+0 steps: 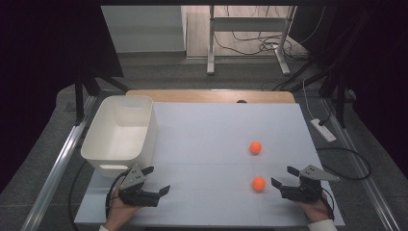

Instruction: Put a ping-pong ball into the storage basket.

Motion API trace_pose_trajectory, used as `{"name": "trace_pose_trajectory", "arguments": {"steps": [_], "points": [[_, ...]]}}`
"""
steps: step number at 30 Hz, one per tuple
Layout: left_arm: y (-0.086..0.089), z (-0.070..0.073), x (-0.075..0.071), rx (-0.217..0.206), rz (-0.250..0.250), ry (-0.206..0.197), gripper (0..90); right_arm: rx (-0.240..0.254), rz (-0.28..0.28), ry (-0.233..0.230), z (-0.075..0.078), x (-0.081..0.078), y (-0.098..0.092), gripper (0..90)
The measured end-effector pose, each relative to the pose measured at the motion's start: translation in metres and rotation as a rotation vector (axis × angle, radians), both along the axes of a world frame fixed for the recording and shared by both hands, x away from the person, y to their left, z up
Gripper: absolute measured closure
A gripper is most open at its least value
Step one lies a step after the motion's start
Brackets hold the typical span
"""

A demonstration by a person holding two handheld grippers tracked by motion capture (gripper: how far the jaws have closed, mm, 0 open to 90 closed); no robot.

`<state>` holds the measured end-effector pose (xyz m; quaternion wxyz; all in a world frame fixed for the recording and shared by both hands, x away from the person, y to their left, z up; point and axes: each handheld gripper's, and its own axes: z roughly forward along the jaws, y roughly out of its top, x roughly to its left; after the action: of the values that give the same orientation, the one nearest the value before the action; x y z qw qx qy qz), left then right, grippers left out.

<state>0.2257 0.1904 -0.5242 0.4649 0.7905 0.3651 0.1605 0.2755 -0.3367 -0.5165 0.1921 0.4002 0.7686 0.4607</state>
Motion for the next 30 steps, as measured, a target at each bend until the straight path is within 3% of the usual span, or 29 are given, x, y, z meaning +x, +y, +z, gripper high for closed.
{"name": "trace_pose_trajectory", "arguments": {"steps": [15,30], "points": [[0.002,0.002,-0.003,-0.029,0.003,-0.006,8.1,-0.01,-0.004,0.005,-0.001,0.001,0.002,15.7],[-0.019,0.012,-0.001,-0.018,-0.035,-0.007,7.9,0.002,-0.017,0.003,-0.001,-0.002,-0.002,16.0]]}}
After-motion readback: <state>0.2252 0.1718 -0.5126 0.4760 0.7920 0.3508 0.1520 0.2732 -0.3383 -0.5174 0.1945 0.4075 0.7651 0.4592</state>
